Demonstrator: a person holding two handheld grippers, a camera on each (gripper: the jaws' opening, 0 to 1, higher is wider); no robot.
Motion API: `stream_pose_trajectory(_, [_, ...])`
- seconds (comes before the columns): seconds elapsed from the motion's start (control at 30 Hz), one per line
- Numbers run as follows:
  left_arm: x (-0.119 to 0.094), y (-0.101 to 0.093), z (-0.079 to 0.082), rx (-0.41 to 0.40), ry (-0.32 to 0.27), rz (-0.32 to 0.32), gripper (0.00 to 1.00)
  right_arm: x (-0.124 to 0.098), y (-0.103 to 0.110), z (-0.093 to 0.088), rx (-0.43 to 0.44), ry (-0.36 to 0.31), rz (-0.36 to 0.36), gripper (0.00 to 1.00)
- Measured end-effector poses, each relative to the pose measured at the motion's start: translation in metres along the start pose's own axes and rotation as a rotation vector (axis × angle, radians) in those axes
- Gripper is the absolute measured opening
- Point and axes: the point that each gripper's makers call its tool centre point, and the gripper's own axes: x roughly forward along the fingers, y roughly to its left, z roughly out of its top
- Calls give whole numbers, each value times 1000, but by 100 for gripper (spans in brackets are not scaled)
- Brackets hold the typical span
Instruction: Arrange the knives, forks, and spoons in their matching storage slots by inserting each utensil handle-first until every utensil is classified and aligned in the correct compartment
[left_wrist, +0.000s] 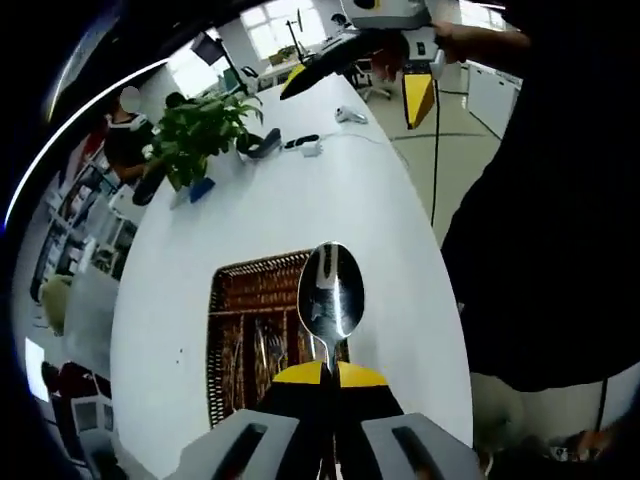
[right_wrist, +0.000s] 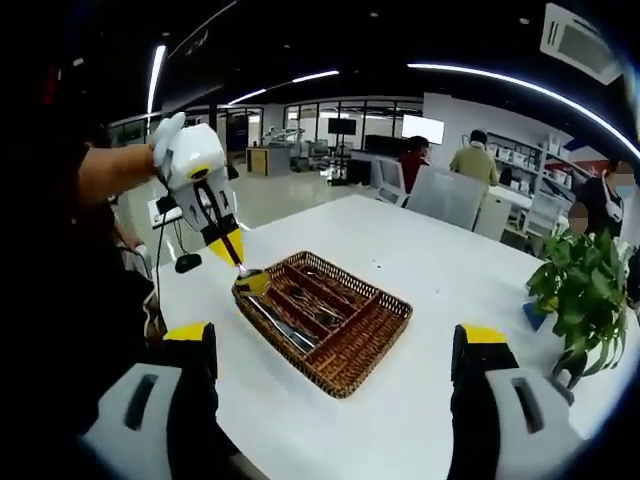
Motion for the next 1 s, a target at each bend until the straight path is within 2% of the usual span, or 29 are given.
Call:
stream_pose_trajectory(0.2, [-4,6,-4,-13,4,17,0,2,-3,2,-10,2,2,99])
stream_pose_trajectory(0.3, [0,8,-9,10,9,26,0,4,-2,3,-12,0,5,99])
stream_pose_trajectory(1.0, [15,35,-23,14,17,31,0,11,5,2,10,10,-8,99])
